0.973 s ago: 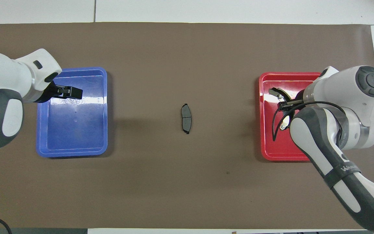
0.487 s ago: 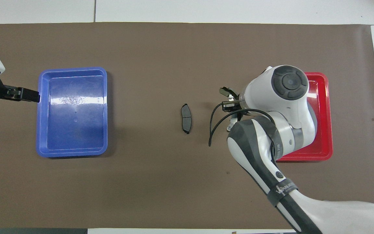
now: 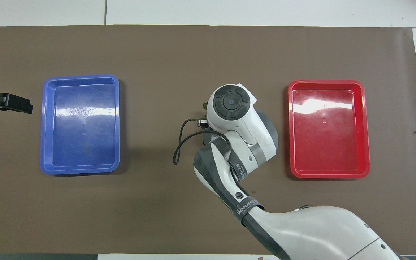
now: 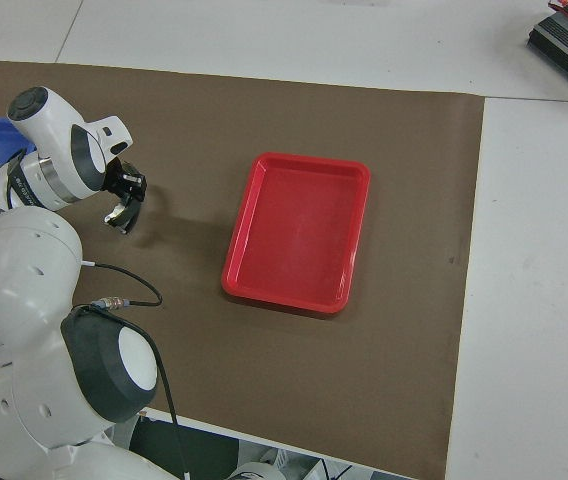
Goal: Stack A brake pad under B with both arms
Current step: 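Lower the curved pad onto the dark pad and open the right gripper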
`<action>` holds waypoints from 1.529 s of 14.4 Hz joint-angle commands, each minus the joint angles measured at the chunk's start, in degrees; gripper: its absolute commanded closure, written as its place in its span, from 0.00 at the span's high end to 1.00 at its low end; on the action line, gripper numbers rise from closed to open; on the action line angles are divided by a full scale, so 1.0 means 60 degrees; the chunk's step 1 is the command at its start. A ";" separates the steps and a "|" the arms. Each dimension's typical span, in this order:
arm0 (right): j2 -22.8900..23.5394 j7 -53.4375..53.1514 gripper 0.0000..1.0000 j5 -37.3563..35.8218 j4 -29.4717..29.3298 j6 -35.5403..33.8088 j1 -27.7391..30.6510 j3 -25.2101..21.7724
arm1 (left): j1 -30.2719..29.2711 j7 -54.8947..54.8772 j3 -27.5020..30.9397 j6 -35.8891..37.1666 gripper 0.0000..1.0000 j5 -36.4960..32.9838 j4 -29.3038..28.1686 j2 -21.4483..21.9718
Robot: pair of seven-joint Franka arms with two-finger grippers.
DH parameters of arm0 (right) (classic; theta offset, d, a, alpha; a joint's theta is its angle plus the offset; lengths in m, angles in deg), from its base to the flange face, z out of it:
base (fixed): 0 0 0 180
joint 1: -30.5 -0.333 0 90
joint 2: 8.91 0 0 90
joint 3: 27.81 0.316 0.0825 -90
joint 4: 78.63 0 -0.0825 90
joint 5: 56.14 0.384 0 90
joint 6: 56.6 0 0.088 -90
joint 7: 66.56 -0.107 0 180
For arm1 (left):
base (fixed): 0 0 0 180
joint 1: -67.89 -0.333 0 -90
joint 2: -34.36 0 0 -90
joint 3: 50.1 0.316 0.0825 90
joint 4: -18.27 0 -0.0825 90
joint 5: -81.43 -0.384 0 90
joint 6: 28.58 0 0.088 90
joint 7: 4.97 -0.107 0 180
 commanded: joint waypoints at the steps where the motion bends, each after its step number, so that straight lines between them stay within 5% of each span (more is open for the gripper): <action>1: 0.0265 -0.0533 0.00 -0.0178 -0.0261 0.0211 -0.0030 -0.0031 | -0.0291 -0.0018 -0.0080 0.0328 0.99 0.0165 -0.0020 -0.0058; 16: 0.0164 -0.0565 0.06 -0.0252 0.0749 0.1150 -0.0382 -0.0031 | -0.0555 0.0348 -0.0080 -0.0316 0.99 0.0165 -0.0139 -0.0057; 19: 0.0135 -0.0565 0.41 -0.0252 0.0896 0.1238 -0.0367 -0.0031 | -0.0468 0.0363 -0.0094 -0.0316 0.99 0.0165 -0.0197 -0.0028; 21: 0.0120 -0.0579 1.00 -0.0252 0.0911 0.1180 -0.0382 -0.0031 | -0.0467 0.0363 -0.0094 -0.0316 0.99 0.0165 -0.0212 -0.0013; 22: 0.0105 -0.0594 1.00 -0.0252 0.0867 0.1107 -0.0396 -0.0045 | -0.0467 0.0348 -0.0094 -0.0316 0.99 0.0165 -0.0212 -0.0013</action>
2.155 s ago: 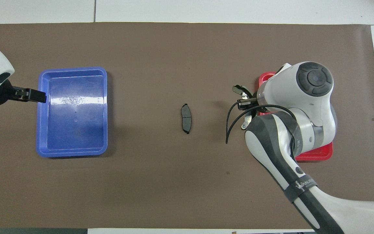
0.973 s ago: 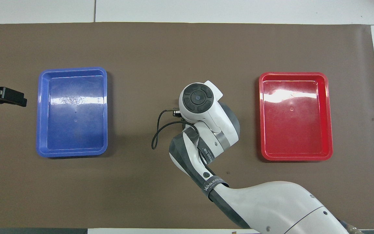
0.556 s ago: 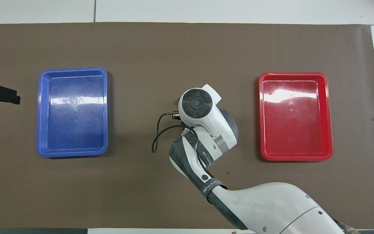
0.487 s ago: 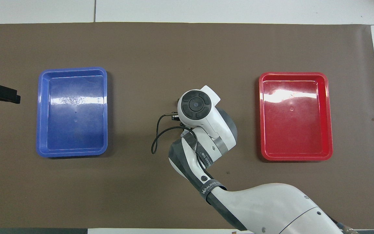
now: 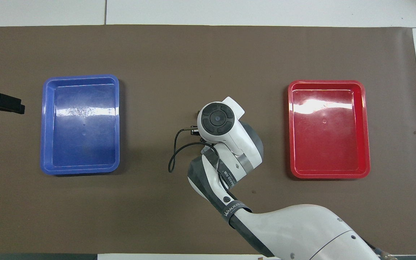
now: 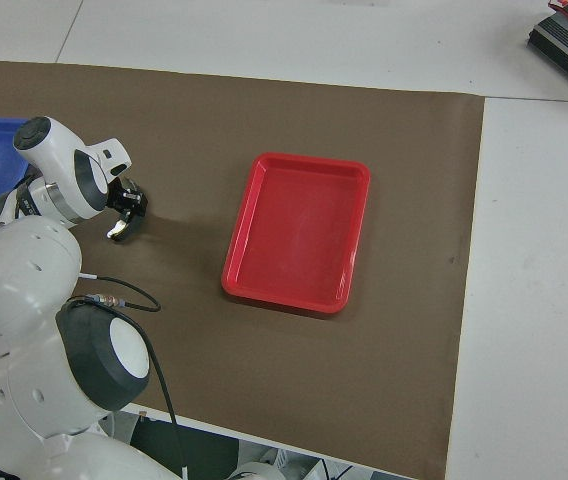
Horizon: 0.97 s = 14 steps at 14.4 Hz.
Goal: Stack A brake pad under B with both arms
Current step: 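Lower the curved pad onto the dark pad and open the right gripper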
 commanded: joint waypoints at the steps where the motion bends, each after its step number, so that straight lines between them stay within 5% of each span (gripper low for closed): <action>1: -0.0266 -0.0276 1.00 -0.0157 0.0201 -0.0066 -0.0021 -0.0036 | 0.0014 0.0104 -0.0007 -0.0131 0.99 0.0102 -0.0080 0.0036; 4: -0.0703 -0.0305 1.00 -0.0258 0.0127 -0.0286 0.0109 -0.0153 | 0.0014 0.0089 -0.0007 -0.0058 0.99 0.0102 -0.0080 0.0051; 14: -0.3517 0.2210 1.00 -0.0962 0.0127 -0.3066 0.3477 -0.0153 | 0.0029 0.0118 -0.0051 -0.0014 0.99 0.0102 -0.0036 0.0022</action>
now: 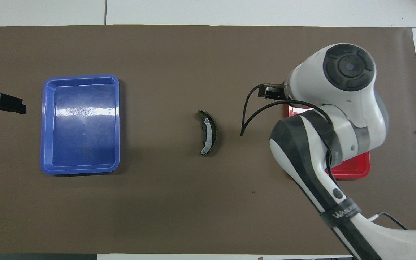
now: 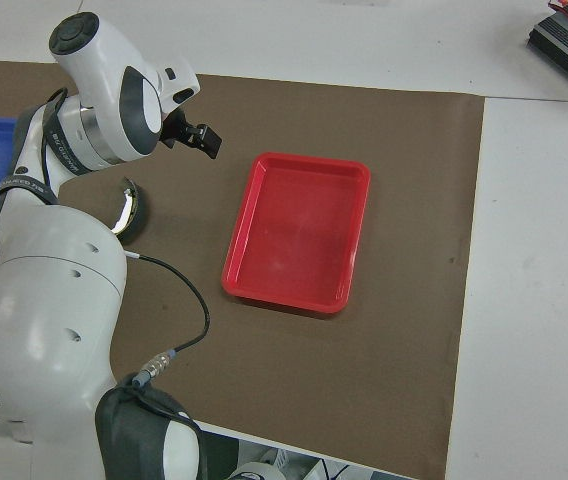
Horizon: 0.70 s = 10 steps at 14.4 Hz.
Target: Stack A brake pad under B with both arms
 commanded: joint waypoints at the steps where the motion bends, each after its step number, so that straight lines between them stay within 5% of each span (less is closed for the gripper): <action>1: -0.0582 0.0898 1.00 -0.0132 0.0235 -0.0682 0.0788 0.0151 | 0.0025 0.0132 -0.0009 0.0000 0.99 0.0098 -0.0033 0.0036; 10: -0.2062 0.2013 1.00 0.0014 0.0192 -0.2734 0.2358 0.0137 | -0.0004 0.0630 -0.0023 -0.0058 0.99 0.0098 -0.0106 0.0051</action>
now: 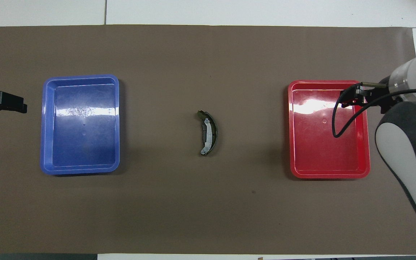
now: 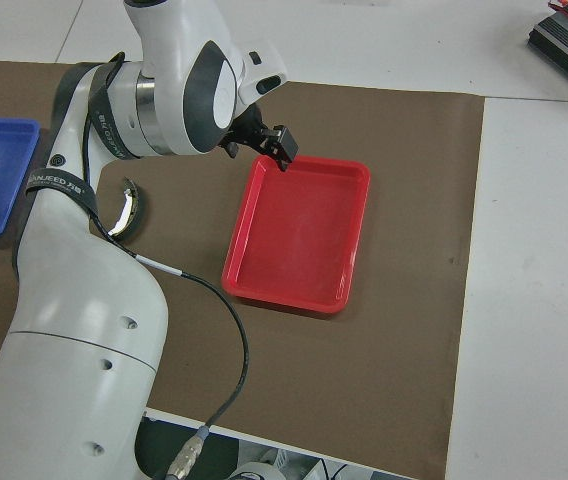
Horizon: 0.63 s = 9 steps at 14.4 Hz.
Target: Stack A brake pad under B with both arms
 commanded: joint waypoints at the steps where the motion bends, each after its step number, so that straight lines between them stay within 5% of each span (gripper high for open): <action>1: -0.0422 0.0330 1.00 0.0029 -0.0134 -0.0544 0.0316 0.0118 | -0.0034 0.0130 -0.0006 -0.0092 0.99 0.0097 -0.0095 0.0051; 5: 0.0118 0.0667 1.00 0.0189 -0.1745 -0.1995 0.1045 0.0336 | -0.0107 0.0115 0.0008 -0.0048 0.99 0.0097 -0.0095 0.0051; 9: 0.0208 0.0946 1.00 0.0395 -0.1939 -0.2027 0.1749 0.1023 | -0.0107 0.0115 0.0008 -0.0048 0.99 0.0097 -0.0095 0.0051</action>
